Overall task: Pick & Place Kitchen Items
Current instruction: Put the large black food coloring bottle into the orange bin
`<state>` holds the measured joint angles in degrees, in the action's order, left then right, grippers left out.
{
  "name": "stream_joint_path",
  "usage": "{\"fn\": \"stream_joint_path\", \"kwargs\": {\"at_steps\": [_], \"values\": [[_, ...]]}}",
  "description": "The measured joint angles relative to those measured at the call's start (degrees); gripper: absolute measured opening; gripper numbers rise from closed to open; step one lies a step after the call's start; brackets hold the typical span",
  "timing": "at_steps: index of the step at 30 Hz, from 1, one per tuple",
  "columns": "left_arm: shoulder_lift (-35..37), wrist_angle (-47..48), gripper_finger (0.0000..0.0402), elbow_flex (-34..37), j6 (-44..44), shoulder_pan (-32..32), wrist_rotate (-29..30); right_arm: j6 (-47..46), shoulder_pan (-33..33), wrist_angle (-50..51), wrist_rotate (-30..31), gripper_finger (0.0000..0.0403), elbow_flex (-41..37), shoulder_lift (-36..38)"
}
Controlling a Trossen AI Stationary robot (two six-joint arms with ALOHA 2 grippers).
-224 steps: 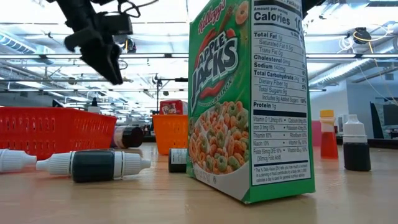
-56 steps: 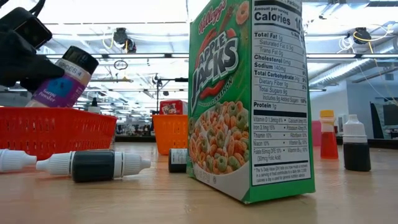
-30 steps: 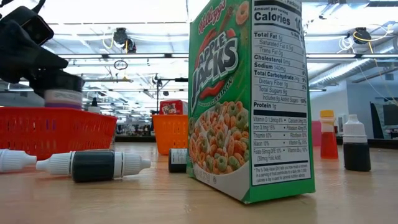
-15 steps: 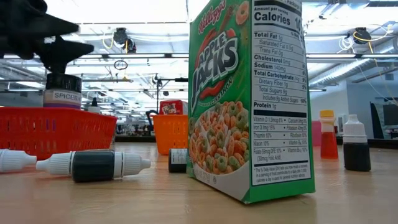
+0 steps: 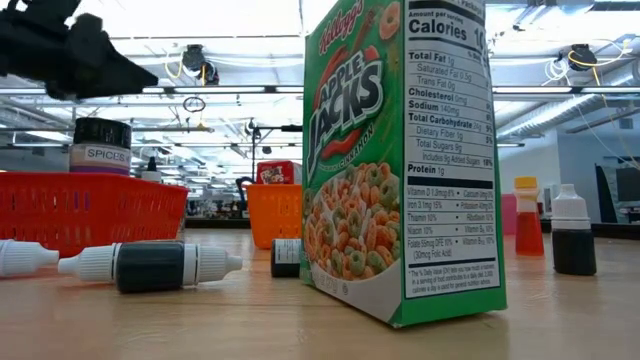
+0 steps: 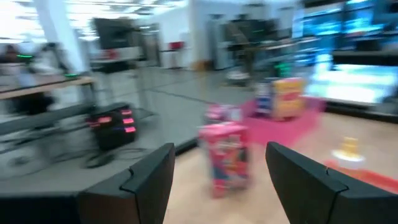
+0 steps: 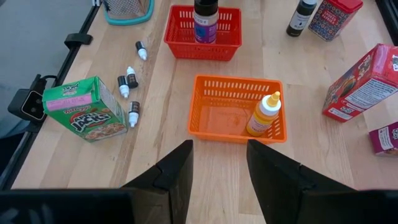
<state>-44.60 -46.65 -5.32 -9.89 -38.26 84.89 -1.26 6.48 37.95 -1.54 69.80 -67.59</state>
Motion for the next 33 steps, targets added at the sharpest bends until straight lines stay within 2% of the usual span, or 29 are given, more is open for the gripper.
{"fn": "stream_joint_path", "kwargs": {"at_steps": [2, 3, 6, 18, 21, 26, 30, 33], "values": [[0.0, 0.1, 0.0255, -0.2, 0.1, 0.3, 4.8, 0.0, 0.0, 0.0, 0.0, 0.0141, 0.0, 0.0], [0.0, 0.2, 0.0255, 0.0, 0.6, 0.6, 5.0, 0.0, 0.0, 0.0, 0.0, 0.0141, 0.0, 0.0], [-0.1, 1.4, 0.0255, 0.6, 3.9, 2.2, 5.2, 0.0, 0.0, 0.0, 0.0, 0.0141, 0.0, 0.0], [-0.4, 18.6, 0.0255, 0.7, 20.8, 9.9, 4.4, -0.2, 0.0, 0.0, 0.0, 0.0141, 0.0, 0.0], [-0.4, 22.5, 0.0255, 0.7, 25.0, 11.8, 1.0, -0.1, 0.0, 0.0, 0.0, 0.0141, 0.0, 0.0], [-0.4, 31.9, 0.0255, 0.7, 36.9, 16.8, -8.2, 0.0, 0.0, 0.0, 0.0, 0.0141, 0.0, 0.0], [-0.4, 39.1, 0.0255, 0.7, 45.9, 20.9, -12.0, 0.0, 0.0, 0.0, 0.0, 0.0141, 0.0, 0.0], [-0.4, 42.7, 0.0255, 0.7, 49.2, 23.6, -13.8, 0.0, 0.0, 0.0, 0.0, 0.0141, 0.0, 0.0]]}}
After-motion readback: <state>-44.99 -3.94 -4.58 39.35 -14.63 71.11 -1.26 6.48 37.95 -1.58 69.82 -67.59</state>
